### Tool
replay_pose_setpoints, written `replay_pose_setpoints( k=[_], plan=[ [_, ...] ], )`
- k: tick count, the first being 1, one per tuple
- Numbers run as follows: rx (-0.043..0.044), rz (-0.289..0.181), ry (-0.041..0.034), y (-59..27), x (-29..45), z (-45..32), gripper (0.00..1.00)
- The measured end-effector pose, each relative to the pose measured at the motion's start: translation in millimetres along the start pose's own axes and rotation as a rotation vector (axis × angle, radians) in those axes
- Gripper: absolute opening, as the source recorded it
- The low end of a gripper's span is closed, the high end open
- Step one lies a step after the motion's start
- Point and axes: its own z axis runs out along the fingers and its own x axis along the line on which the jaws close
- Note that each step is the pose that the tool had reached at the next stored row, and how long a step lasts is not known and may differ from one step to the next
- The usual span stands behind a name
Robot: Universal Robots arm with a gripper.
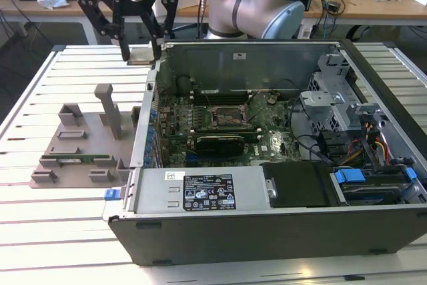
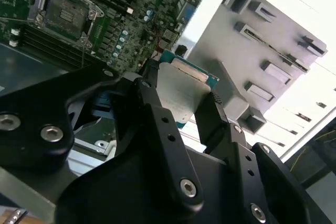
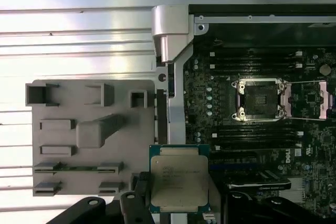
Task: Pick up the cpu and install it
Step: 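Pick up the cpu and move it towards the insertion slot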
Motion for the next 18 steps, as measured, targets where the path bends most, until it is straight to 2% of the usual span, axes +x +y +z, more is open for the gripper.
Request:
replay_pose_setpoints(
  k=[3, 10, 11, 14, 18],
  plan=[
    [-0.0001, 0.0, 0.0001, 0.3, -6.7, 0.5, 0.53],
    [0.0001, 0.0, 0.0015, 2.4, -30.1, 3.0, 0.53],
    [0.0007, 0.0, 0.0025, 3.5, -37.0, 4.8, 0.53],
    [0.0024, 0.0, 0.0074, 7.9, -50.9, 12.1, 0.53],
    [0.0033, 0.0, 0.0126, 11.9, -64.1, 20.1, 0.53]
  ],
)
